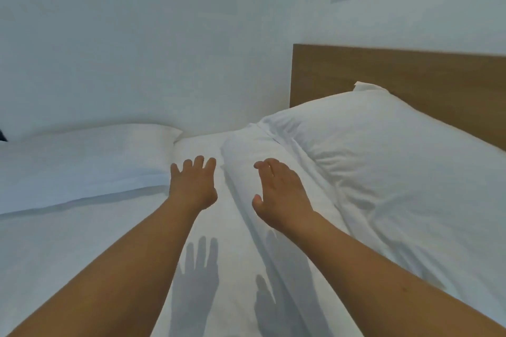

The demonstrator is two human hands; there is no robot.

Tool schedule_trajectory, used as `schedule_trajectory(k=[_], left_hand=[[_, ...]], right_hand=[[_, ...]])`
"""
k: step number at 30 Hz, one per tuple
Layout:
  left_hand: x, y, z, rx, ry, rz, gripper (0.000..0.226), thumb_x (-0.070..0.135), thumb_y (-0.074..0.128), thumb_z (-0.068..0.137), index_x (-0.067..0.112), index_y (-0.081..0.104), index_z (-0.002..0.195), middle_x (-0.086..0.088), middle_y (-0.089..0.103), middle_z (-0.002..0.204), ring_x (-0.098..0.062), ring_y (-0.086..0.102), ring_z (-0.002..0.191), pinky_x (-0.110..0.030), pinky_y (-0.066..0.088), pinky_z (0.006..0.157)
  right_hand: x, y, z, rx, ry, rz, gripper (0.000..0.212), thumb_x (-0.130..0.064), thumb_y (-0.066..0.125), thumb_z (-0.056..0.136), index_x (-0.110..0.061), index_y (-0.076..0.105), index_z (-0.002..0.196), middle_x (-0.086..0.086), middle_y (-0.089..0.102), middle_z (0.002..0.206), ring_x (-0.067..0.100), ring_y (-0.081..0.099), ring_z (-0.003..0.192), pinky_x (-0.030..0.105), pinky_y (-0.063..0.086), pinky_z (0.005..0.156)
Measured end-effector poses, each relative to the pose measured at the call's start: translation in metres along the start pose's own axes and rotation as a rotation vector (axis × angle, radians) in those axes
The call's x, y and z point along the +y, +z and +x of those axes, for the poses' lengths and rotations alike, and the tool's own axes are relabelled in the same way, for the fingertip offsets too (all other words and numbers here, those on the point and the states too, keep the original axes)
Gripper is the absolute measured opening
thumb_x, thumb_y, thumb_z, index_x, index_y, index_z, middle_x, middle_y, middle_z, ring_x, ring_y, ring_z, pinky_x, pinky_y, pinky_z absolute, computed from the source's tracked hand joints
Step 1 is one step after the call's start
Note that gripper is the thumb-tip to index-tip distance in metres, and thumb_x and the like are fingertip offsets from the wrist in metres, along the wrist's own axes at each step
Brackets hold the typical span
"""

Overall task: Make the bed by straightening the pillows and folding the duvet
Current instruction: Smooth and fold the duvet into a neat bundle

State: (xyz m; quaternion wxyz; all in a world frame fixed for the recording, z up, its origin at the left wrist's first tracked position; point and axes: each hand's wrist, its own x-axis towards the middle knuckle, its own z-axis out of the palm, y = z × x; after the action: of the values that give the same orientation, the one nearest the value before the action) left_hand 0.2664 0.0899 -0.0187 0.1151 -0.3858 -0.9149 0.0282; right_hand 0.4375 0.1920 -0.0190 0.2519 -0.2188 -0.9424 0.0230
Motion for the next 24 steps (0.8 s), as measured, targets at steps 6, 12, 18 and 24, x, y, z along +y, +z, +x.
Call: schedule_trajectory(k=[6, 12, 18, 24], left_hand=[[-0.146, 0.067, 0.015, -0.029, -0.154, 0.141, 0.078, 0.030, 0.048, 0.090, 0.019, 0.003, 0.153, -0.008, 0.010, 0.159, -0.033, 0.010, 0.146, -0.060, 0.012, 0.115], [-0.287, 0.168, 0.050, -0.112, -0.368, 0.209, 0.101, 0.034, 0.054, 0.088, 0.018, -0.025, 0.149, -0.011, -0.018, 0.160, -0.037, -0.014, 0.146, -0.067, 0.006, 0.112], [-0.401, 0.242, 0.125, 0.028, -0.374, 0.337, 0.112, 0.028, 0.057, 0.086, 0.026, -0.041, 0.140, -0.009, -0.033, 0.155, -0.040, -0.024, 0.143, -0.072, -0.001, 0.107], [-0.433, 0.312, 0.181, 0.118, -0.379, 0.260, 0.093, 0.028, 0.057, 0.091, 0.004, -0.009, 0.152, -0.021, 0.003, 0.160, -0.051, 0.011, 0.142, -0.066, 0.014, 0.112]], right_hand=[[-0.090, 0.102, 0.063, -0.128, -0.068, 0.017, 0.064, -0.021, 0.054, 0.081, -0.012, 0.033, 0.141, 0.009, 0.031, 0.148, 0.028, 0.033, 0.133, 0.037, 0.028, 0.109], [-0.179, 0.230, 0.156, -0.199, -0.181, -0.109, 0.077, -0.024, 0.053, 0.087, -0.013, 0.010, 0.151, 0.013, 0.007, 0.159, 0.034, 0.005, 0.146, 0.053, 0.006, 0.118], [-0.232, 0.348, 0.260, -0.181, -0.361, -0.279, 0.104, -0.040, 0.058, 0.086, -0.016, -0.020, 0.150, 0.014, -0.020, 0.158, 0.035, -0.018, 0.146, 0.058, -0.009, 0.115], [-0.251, 0.413, 0.318, -0.154, -0.309, -0.369, 0.098, -0.038, 0.059, 0.080, -0.015, -0.005, 0.151, 0.018, 0.016, 0.148, 0.036, 0.020, 0.132, 0.051, 0.015, 0.110]])
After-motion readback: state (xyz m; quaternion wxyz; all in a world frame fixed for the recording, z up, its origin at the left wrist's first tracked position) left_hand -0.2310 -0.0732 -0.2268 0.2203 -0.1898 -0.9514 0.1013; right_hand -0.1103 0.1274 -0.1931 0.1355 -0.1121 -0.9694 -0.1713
